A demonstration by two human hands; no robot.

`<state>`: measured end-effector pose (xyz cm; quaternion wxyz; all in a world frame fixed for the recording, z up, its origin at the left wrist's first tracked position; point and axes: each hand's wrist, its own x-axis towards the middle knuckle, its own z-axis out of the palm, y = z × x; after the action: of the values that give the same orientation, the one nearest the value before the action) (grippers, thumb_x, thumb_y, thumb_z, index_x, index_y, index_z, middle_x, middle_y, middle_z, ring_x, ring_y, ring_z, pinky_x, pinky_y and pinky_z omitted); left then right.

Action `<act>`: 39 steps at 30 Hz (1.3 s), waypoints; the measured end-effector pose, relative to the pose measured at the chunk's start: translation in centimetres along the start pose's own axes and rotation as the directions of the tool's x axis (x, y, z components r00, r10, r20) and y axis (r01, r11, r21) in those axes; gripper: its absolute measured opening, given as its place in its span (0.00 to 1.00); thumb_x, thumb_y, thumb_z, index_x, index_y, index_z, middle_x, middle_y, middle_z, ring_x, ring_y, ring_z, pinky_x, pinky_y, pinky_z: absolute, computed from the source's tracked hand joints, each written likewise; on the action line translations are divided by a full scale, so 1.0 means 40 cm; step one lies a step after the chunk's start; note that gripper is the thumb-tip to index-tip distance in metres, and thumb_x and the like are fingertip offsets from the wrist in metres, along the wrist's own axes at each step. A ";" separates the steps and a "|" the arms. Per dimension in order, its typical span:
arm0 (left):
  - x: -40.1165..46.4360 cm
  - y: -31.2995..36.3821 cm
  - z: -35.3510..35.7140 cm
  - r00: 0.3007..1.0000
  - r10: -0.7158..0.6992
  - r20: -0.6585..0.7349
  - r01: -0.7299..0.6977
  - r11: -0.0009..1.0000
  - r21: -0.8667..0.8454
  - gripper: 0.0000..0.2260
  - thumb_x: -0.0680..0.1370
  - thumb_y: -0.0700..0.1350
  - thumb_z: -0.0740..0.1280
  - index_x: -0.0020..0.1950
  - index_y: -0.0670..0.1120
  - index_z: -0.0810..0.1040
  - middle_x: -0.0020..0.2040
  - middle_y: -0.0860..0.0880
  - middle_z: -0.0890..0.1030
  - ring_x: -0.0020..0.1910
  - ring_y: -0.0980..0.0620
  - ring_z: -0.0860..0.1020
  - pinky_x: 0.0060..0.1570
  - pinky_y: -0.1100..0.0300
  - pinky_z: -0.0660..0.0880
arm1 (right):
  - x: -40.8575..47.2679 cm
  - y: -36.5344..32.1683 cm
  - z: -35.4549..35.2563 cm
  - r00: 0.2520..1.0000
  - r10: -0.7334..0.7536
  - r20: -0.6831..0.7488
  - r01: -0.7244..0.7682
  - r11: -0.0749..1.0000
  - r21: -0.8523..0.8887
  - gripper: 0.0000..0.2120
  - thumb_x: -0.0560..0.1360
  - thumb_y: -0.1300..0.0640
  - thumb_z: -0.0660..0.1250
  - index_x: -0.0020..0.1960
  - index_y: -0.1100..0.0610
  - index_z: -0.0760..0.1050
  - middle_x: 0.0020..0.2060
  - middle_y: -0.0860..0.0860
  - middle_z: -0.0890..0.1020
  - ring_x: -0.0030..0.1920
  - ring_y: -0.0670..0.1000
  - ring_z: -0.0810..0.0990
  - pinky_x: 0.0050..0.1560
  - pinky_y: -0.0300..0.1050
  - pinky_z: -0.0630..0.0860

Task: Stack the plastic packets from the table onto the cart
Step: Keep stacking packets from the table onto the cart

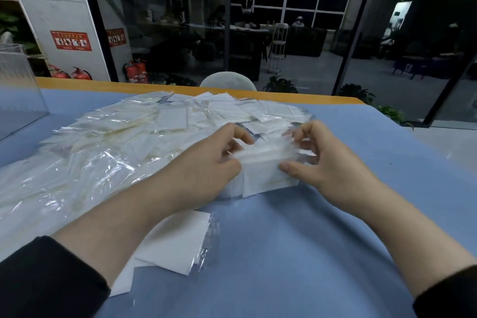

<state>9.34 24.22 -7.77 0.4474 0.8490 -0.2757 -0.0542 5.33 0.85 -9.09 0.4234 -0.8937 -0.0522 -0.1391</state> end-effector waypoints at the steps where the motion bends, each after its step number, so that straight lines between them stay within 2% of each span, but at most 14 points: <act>1: 0.000 0.002 0.006 0.999 -0.012 0.032 0.013 1.000 -0.020 0.13 0.82 0.44 0.61 0.58 0.63 0.73 0.55 0.58 0.78 0.47 0.53 0.77 0.45 0.63 0.73 | 0.002 0.003 0.005 1.000 0.014 -0.010 -0.013 0.999 0.034 0.22 0.72 0.54 0.77 0.52 0.36 0.67 0.56 0.40 0.78 0.54 0.43 0.78 0.60 0.48 0.76; 3: -0.001 0.007 0.020 0.998 -0.021 0.052 0.023 0.999 -0.025 0.07 0.83 0.55 0.61 0.60 0.64 0.72 0.55 0.59 0.78 0.45 0.61 0.76 0.41 0.69 0.70 | 0.004 0.003 0.015 1.000 0.013 0.000 -0.013 1.000 -0.004 0.29 0.72 0.52 0.77 0.62 0.34 0.65 0.52 0.42 0.78 0.49 0.42 0.77 0.55 0.40 0.75; 5: 0.003 0.003 0.034 0.999 -0.004 0.035 0.001 0.997 0.077 0.15 0.77 0.64 0.65 0.62 0.65 0.71 0.55 0.62 0.77 0.47 0.68 0.75 0.42 0.72 0.68 | 0.001 0.000 0.025 0.999 -0.013 0.043 0.018 0.993 -0.113 0.23 0.73 0.49 0.76 0.60 0.34 0.68 0.49 0.40 0.77 0.48 0.37 0.75 0.49 0.31 0.70; 7: 0.008 0.000 0.046 0.999 0.028 0.021 -0.032 0.976 0.213 0.17 0.76 0.59 0.71 0.63 0.63 0.72 0.53 0.60 0.78 0.50 0.64 0.76 0.46 0.70 0.69 | -0.004 -0.003 0.022 0.994 -0.039 0.099 0.055 0.985 -0.162 0.11 0.75 0.48 0.73 0.53 0.39 0.74 0.46 0.38 0.78 0.47 0.36 0.75 0.45 0.32 0.68; 9: 0.013 -0.002 0.050 1.000 0.030 0.004 -0.030 0.952 0.305 0.11 0.77 0.51 0.71 0.58 0.58 0.75 0.49 0.57 0.80 0.48 0.56 0.77 0.46 0.64 0.71 | -0.010 -0.006 0.011 0.988 -0.023 0.151 0.044 0.990 -0.136 0.07 0.76 0.44 0.70 0.53 0.40 0.76 0.47 0.35 0.79 0.47 0.36 0.76 0.45 0.30 0.69; 12: 0.019 -0.002 0.038 0.996 0.048 -0.075 -0.020 0.940 0.341 0.06 0.77 0.46 0.69 0.52 0.53 0.77 0.44 0.52 0.81 0.45 0.50 0.77 0.42 0.59 0.72 | -0.002 0.000 -0.012 0.998 0.046 -0.043 -0.045 0.999 0.021 0.04 0.80 0.46 0.64 0.53 0.42 0.78 0.48 0.34 0.81 0.47 0.34 0.77 0.45 0.24 0.70; 15: 0.019 -0.003 0.001 0.967 0.020 -0.255 0.046 0.968 0.248 0.06 0.78 0.45 0.68 0.51 0.55 0.76 0.38 0.52 0.80 0.36 0.51 0.77 0.31 0.61 0.71 | 0.023 0.041 -0.023 0.962 0.137 -0.235 -0.163 0.982 -0.097 0.02 0.80 0.49 0.67 0.52 0.45 0.77 0.48 0.37 0.81 0.52 0.38 0.78 0.45 0.30 0.70; 18: 0.022 -0.019 -0.022 0.965 -0.033 -0.262 0.121 0.937 0.327 0.09 0.79 0.45 0.65 0.56 0.57 0.75 0.40 0.55 0.77 0.37 0.58 0.75 0.26 0.68 0.67 | 0.053 0.071 -0.022 0.949 0.301 -0.093 -0.315 0.893 -0.323 0.24 0.74 0.43 0.73 0.67 0.44 0.72 0.67 0.44 0.74 0.66 0.48 0.74 0.56 0.42 0.68; 20: 0.022 -0.023 -0.020 0.978 -0.055 -0.202 0.134 0.907 0.400 0.13 0.79 0.45 0.64 0.63 0.56 0.74 0.41 0.55 0.77 0.36 0.58 0.74 0.26 0.70 0.65 | 0.078 0.058 -0.015 0.938 0.348 0.011 -0.307 0.842 -0.442 0.37 0.72 0.39 0.74 0.76 0.44 0.64 0.74 0.46 0.67 0.70 0.50 0.71 0.60 0.44 0.66; 23: 0.022 -0.025 -0.023 0.977 -0.078 -0.197 0.148 0.917 0.369 0.12 0.79 0.45 0.64 0.61 0.57 0.71 0.39 0.56 0.75 0.34 0.59 0.73 0.25 0.68 0.66 | 0.122 0.043 -0.002 0.930 0.364 0.054 -0.292 0.819 -0.495 0.42 0.71 0.35 0.73 0.79 0.46 0.59 0.76 0.47 0.66 0.72 0.52 0.70 0.67 0.47 0.67; 26: 0.027 -0.031 -0.030 0.971 -0.079 -0.226 0.159 0.919 0.361 0.13 0.78 0.45 0.64 0.61 0.57 0.71 0.39 0.55 0.75 0.35 0.60 0.72 0.26 0.66 0.61 | 0.144 0.050 0.008 0.926 0.375 0.036 -0.285 0.760 -0.584 0.35 0.74 0.35 0.69 0.77 0.46 0.64 0.73 0.49 0.71 0.70 0.55 0.72 0.64 0.48 0.69; 33: 0.034 -0.031 -0.034 0.955 -0.098 -0.281 0.188 0.931 0.313 0.15 0.78 0.43 0.64 0.64 0.56 0.73 0.41 0.52 0.77 0.35 0.55 0.73 0.30 0.61 0.66 | 0.154 0.063 0.030 0.971 0.235 -0.049 -0.204 0.700 -0.684 0.18 0.81 0.48 0.63 0.69 0.48 0.74 0.64 0.51 0.79 0.62 0.57 0.77 0.56 0.49 0.74; 36: 0.031 -0.026 -0.032 0.948 -0.091 -0.305 0.190 0.930 0.315 0.15 0.79 0.44 0.64 0.64 0.57 0.73 0.42 0.51 0.78 0.41 0.49 0.75 0.33 0.61 0.69 | 0.159 0.086 0.038 0.984 0.154 -0.093 -0.173 0.663 -0.728 0.11 0.80 0.54 0.61 0.59 0.49 0.78 0.54 0.53 0.83 0.52 0.59 0.79 0.48 0.50 0.76; 39: 0.031 -0.022 -0.033 0.941 -0.070 -0.331 0.176 0.936 0.304 0.15 0.79 0.44 0.64 0.64 0.57 0.75 0.44 0.51 0.80 0.42 0.49 0.76 0.36 0.58 0.71 | 0.159 0.101 0.015 0.975 0.139 -0.175 -0.222 0.697 -0.682 0.07 0.80 0.56 0.59 0.48 0.51 0.75 0.44 0.56 0.82 0.43 0.61 0.75 0.40 0.50 0.74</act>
<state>11.22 24.94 -7.48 0.3332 0.9251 -0.1516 0.1006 12.36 -1.42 -10.58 0.0692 -0.9786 0.1154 -0.1554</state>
